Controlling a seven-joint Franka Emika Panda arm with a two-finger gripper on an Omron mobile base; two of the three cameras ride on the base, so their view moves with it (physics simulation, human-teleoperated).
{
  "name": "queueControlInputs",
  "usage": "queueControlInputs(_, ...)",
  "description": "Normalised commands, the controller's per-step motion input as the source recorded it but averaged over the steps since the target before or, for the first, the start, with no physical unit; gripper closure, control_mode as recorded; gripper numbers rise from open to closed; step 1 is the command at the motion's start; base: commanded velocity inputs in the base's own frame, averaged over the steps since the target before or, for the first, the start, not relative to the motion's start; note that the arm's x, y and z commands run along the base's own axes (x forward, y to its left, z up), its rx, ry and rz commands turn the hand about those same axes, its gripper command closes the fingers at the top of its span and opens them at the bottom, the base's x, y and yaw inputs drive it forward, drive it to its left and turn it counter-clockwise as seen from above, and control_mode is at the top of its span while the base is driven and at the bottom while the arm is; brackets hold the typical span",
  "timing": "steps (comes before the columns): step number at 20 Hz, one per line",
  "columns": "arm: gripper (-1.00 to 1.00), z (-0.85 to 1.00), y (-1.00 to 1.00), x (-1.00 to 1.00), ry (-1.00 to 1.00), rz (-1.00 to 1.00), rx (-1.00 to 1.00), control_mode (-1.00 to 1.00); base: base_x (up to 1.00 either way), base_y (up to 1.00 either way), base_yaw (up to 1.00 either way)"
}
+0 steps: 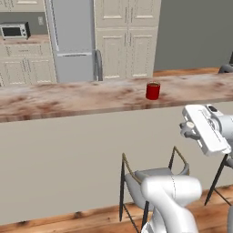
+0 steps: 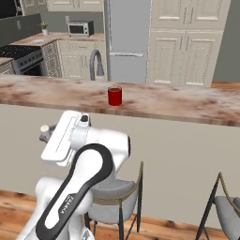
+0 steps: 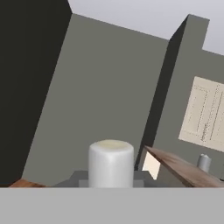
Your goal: Pick up the marshmallow and place it in the cup of hot chocolate on the dining counter.
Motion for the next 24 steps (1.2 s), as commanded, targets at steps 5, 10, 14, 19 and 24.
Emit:
queueControlInputs(5,1.0,0.46,0.23,0.13,0.14,-0.1,-0.13,-1.0,0.0,0.0,0.0)
queueControlInputs(10,1.0,0.54,0.0,0.42,0.17,-0.07,-0.12,-1.0,0.0,0.0,0.0)
queueControlInputs(14,1.0,0.25,-0.35,0.41,0.23,0.0,0.04,-1.0,0.0,0.0,0.0)
queueControlInputs(19,1.0,0.02,-0.48,0.58,0.11,0.0,0.05,-1.0,0.0,0.0,0.0)
queueControlInputs(24,1.0,0.04,-0.25,0.54,0.02,0.03,0.01,-1.0,0.0,0.0,0.0)
